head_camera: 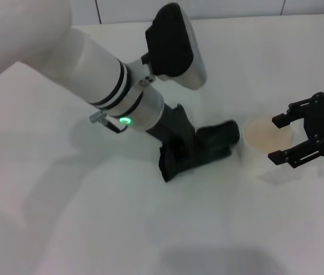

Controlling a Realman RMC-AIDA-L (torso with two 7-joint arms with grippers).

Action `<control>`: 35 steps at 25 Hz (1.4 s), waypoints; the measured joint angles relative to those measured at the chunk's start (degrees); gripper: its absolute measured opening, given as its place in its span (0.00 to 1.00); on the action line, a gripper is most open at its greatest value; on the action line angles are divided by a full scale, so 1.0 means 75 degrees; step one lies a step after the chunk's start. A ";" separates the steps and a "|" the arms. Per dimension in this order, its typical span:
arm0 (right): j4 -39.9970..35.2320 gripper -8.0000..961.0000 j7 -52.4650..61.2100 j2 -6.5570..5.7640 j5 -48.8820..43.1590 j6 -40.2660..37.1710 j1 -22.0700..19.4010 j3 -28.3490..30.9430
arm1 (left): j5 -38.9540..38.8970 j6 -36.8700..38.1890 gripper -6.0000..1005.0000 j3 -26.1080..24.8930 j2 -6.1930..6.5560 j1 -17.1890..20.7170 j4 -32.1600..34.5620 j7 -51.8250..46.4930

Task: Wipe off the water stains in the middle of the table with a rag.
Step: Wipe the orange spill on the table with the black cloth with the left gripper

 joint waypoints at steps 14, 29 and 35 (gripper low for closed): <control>0.0000 0.88 -0.0025 -0.0035 -0.0003 0.0031 0.0019 0.0008 | 0.0634 0.1510 0.06 -0.0701 0.0059 0.1101 0.1411 0.0024; -0.0029 0.88 -0.0097 -0.0034 0.0001 0.0033 -0.0080 0.0009 | 0.0791 0.2428 0.06 -0.2048 0.0075 0.2011 0.2581 0.0655; -0.0007 0.88 -0.0119 -0.0045 0.0001 0.0033 -0.0081 0.0009 | 0.0986 0.2895 0.06 -0.2705 0.0088 0.2669 0.3467 0.0715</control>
